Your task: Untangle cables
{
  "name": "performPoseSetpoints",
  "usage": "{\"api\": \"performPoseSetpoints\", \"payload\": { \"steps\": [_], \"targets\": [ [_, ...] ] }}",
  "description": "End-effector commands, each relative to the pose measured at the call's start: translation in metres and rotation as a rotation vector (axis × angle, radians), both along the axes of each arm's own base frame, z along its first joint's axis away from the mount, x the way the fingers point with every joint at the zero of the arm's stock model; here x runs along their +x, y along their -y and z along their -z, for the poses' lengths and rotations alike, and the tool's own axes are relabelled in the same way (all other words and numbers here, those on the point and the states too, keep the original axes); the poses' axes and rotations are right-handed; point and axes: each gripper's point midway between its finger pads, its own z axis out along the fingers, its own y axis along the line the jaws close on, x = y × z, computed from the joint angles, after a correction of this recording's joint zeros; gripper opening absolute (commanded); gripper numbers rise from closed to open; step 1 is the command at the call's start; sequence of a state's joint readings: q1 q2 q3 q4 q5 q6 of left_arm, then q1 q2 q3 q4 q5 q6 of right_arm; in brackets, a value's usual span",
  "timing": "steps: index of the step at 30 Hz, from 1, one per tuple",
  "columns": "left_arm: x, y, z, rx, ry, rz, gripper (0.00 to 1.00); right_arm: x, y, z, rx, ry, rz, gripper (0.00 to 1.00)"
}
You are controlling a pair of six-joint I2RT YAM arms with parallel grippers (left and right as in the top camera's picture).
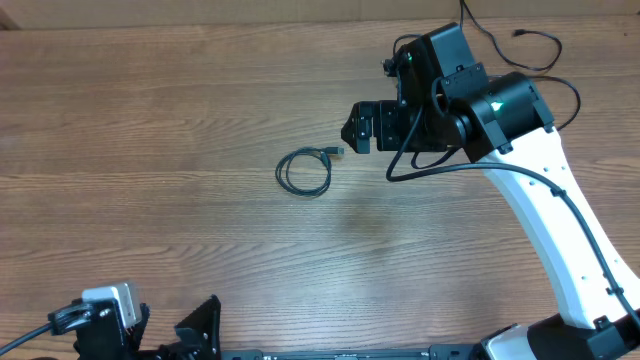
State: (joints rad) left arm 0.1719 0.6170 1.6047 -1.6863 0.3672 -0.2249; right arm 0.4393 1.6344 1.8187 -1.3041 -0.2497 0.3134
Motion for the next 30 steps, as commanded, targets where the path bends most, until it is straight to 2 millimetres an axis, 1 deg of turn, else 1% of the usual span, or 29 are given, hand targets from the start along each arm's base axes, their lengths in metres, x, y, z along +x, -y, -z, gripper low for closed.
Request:
{"api": "performPoseSetpoints", "payload": {
  "steps": [1, 5, 13, 17, 20, 23, 30],
  "targets": [
    [-0.002, 0.006, 0.001, 0.013, 0.012, 0.05, 1.0, 0.0, -0.001, -0.013, 0.022, 0.034, -0.001, 1.0],
    [-0.003, 0.009, 0.001, 0.022, 0.02, 0.079, 1.0, 0.002, -0.002, -0.014, 0.026, 0.042, -0.001, 1.0],
    [-0.002, 0.008, 0.001, 0.027, 0.02, 0.079, 1.0, 0.003, -0.002, -0.014, 0.028, 0.048, -0.001, 1.0],
    [0.0, 0.006, 0.006, 0.04, 0.003, 0.082, 1.0, 0.005, -0.003, -0.015, 0.031, 0.055, -0.001, 1.0],
    [0.005, 0.005, 0.012, 0.042, -0.029, 0.092, 1.0, 0.009, -0.005, -0.016, 0.038, 0.068, -0.001, 1.0],
    [0.013, 0.004, 0.018, 0.046, -0.068, 0.105, 1.0, 0.013, -0.007, -0.012, 0.036, 0.063, -0.001, 1.0],
    [0.026, 0.002, 0.022, 0.039, -0.123, 0.119, 0.98, 0.018, -0.009, 0.007, 0.015, 0.011, 0.003, 1.0]
  ]
}}
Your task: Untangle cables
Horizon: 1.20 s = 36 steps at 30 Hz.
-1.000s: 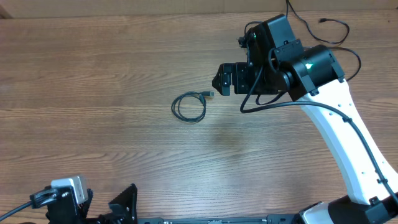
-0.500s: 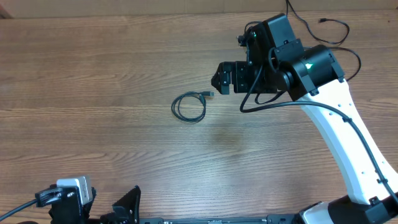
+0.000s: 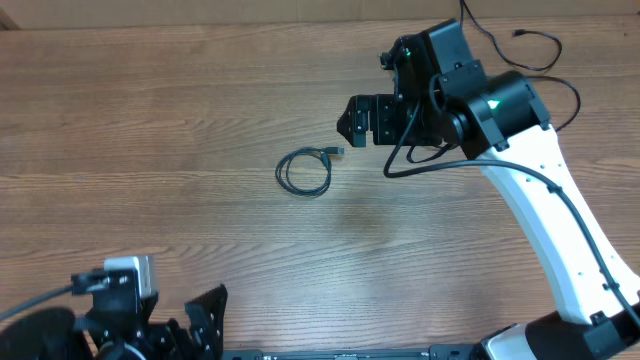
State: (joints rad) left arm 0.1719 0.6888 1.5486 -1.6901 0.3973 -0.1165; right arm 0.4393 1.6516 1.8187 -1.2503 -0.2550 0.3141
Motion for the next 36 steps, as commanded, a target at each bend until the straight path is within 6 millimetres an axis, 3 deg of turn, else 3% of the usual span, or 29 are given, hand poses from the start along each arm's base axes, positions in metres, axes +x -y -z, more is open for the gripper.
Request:
{"api": "performPoseSetpoints", "payload": {
  "steps": [1, 10, 18, 24, 30, 36],
  "targets": [
    [0.009, 0.001, 0.004, 0.001, -0.034, 0.027, 0.98, 0.008, -0.003, 0.013, -0.007, -0.041, 0.018, 1.0],
    [0.025, -0.003, 0.007, -0.004, -0.078, 0.024, 1.0, 0.014, -0.009, 0.052, -0.035, -0.164, 0.039, 1.0],
    [0.064, -0.027, 0.018, -0.001, -0.184, -0.118, 1.0, 0.014, -0.009, 0.055, -0.034, -0.181, 0.057, 1.0],
    [0.095, -0.014, 0.023, -0.089, -0.238, -0.03, 1.0, 0.012, -0.008, 0.058, -0.032, -0.2, 0.078, 1.0],
    [0.112, -0.01, 0.004, -0.086, -0.2, -0.009, 1.0, 0.013, -0.008, 0.062, -0.033, -0.206, 0.082, 1.0],
    [0.122, -0.024, -0.022, 0.008, -0.149, -0.128, 1.0, 0.013, -0.009, 0.067, -0.034, -0.211, 0.085, 1.0]
  ]
}}
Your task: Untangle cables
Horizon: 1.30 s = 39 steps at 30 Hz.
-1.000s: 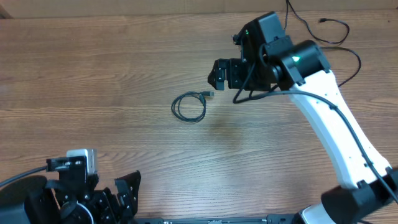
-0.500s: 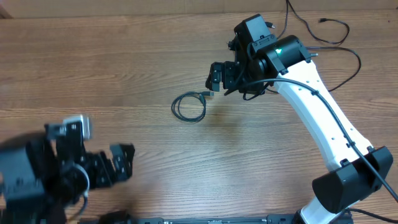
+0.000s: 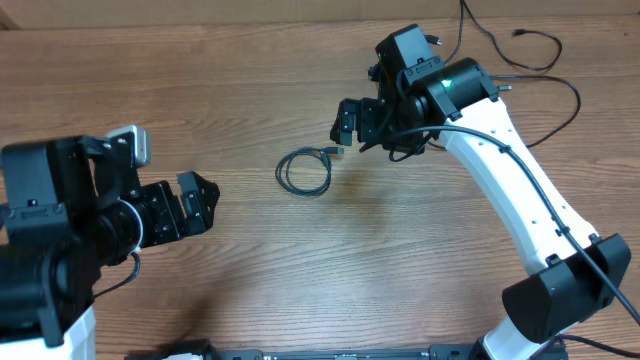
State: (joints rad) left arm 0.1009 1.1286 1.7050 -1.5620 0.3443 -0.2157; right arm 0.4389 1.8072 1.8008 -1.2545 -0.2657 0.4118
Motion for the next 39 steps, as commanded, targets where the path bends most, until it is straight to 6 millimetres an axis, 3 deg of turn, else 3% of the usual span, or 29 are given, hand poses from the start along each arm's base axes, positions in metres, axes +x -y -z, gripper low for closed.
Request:
{"api": "performPoseSetpoints", "payload": {
  "steps": [1, 5, 10, 12, 18, 27, 32, 39],
  "targets": [
    [0.007, -0.009, -0.018, 0.063, 0.032, -0.093, 1.0, 0.0, -0.001, 0.0, 0.008, -0.002, 0.006, 1.0],
    [0.016, -0.003, -0.011, 0.114, -0.032, -0.093, 1.0, 0.002, -0.002, -0.001, 0.015, 0.003, 0.017, 1.0],
    [0.022, 0.002, 0.02, 0.244, -0.202, -0.111, 1.0, 0.002, -0.002, -0.001, 0.022, -0.01, 0.049, 1.0],
    [0.029, 0.014, 0.029, 0.267, -0.232, -0.079, 1.0, 0.003, -0.002, 0.0, 0.022, -0.009, 0.049, 1.0],
    [0.04, 0.02, 0.04, 0.36, -0.253, -0.113, 1.0, 0.007, -0.003, 0.011, 0.009, -0.027, 0.059, 0.87],
    [0.044, 0.022, 0.047, 0.366, -0.278, -0.108, 1.0, 0.01, -0.015, 0.054, -0.035, -0.114, 0.037, 0.63],
    [0.047, 0.024, 0.052, 0.375, -0.297, -0.105, 1.0, 0.002, -0.038, 0.08, -0.03, -0.171, -0.015, 0.45],
    [0.055, 0.008, 0.056, 0.39, -0.312, -0.223, 0.99, -0.01, -0.073, 0.121, -0.087, -0.191, -0.1, 0.43]
  ]
}}
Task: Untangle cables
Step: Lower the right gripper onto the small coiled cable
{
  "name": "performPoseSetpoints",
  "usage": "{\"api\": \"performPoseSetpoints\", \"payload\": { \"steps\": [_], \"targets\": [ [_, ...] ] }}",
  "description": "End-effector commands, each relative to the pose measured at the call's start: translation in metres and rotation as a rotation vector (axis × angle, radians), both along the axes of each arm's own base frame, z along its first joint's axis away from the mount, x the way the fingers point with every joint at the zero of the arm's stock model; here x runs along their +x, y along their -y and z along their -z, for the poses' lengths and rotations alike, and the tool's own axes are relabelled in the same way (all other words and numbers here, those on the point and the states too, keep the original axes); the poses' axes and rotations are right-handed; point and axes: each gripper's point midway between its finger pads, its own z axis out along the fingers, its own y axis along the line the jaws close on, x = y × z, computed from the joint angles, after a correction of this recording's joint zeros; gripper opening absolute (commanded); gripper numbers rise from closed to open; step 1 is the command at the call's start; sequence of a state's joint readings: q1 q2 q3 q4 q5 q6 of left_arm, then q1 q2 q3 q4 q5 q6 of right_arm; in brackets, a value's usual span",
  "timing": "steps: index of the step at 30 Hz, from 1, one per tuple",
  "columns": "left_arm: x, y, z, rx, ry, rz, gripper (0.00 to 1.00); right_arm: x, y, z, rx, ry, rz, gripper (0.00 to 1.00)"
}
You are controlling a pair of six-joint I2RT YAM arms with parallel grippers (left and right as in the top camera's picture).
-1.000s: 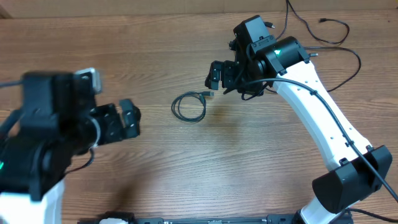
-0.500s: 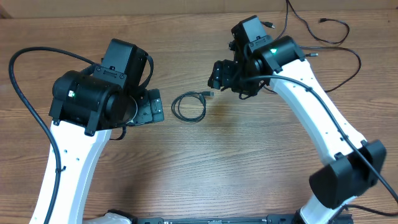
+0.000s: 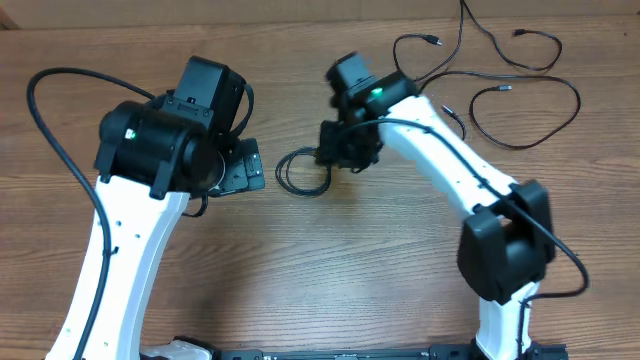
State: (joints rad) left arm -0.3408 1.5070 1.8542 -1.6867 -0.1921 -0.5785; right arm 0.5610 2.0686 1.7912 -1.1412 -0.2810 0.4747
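Observation:
A small black cable coil (image 3: 298, 175) lies on the wooden table (image 3: 320, 260) at centre. My right gripper (image 3: 333, 152) is down over the coil's right side and hides its plug end. The overhead view does not show how its jaws stand. My left gripper (image 3: 248, 166) sits just left of the coil, a short gap away, open with nothing in it. Loose black cables (image 3: 525, 100) sprawl at the back right, and one strand (image 3: 430, 42) loops behind the right arm.
The right arm (image 3: 450, 160) spans from the front right to the centre, crossing over part of the loose cables. The left arm (image 3: 120, 230) rises from the front left. The table's far edge (image 3: 200, 22) runs along the top.
My left gripper has moved from the left side of the table to just left of the coil. My right gripper has shifted down and left, from beside the plug end onto the coil's right side.
At first the right gripper hovered right of the coil and the left arm was low at the front edge. The left arm then rose at the far left while the right gripper edged toward the plug. Now both grippers flank the coil, which has not moved.

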Motion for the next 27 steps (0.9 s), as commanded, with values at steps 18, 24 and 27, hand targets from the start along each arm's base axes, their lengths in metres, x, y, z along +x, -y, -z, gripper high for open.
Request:
{"api": "performPoseSetpoints", "payload": {
  "steps": [18, 24, 27],
  "targets": [
    [0.006, -0.1, -0.003, 0.022, 0.022, -0.425, 0.99, -0.045, -0.06, 0.065, -0.051, 0.041, -0.45, 0.59],
    [0.004, -0.111, -0.003, 0.029, 0.018, -0.444, 1.0, -0.037, -0.057, 0.081, -0.107, 0.079, -0.479, 0.61],
    [0.004, -0.111, -0.003, 0.03, 0.017, -0.44, 1.0, -0.031, -0.055, 0.082, -0.131, 0.103, -0.474, 0.61]
  ]
}}
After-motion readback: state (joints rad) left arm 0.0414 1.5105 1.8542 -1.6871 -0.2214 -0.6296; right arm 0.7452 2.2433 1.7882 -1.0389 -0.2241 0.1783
